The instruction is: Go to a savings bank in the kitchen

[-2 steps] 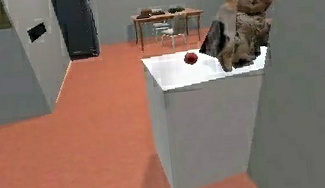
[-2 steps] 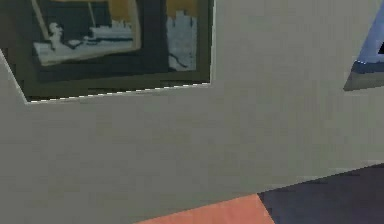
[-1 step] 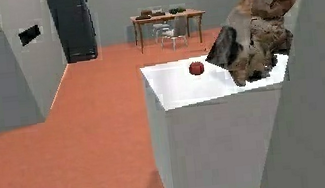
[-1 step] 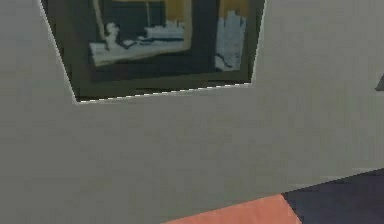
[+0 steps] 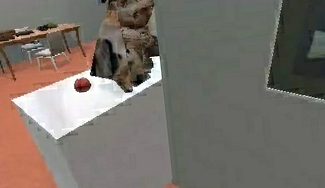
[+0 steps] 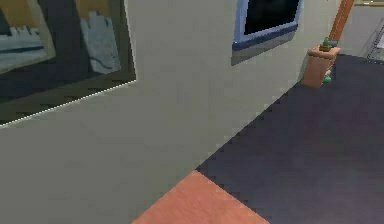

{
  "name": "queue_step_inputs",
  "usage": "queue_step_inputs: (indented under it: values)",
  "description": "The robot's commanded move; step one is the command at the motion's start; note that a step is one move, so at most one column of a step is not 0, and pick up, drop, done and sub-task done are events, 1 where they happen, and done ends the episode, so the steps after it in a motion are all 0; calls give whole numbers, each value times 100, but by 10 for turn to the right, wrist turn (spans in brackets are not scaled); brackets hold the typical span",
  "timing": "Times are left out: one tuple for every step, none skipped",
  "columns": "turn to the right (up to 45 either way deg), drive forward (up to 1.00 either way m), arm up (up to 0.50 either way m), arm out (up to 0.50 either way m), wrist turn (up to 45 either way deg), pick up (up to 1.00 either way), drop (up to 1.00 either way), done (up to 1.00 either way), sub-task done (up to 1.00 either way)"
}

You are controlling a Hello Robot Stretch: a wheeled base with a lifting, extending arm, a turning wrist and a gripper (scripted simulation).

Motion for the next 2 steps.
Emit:
queue_step_inputs:
  values:
    - [0, 15, 0, 0, 0, 0, 0, 0, 0]
    - [0, 0, 0, 0, 0, 0, 0, 100, 0]
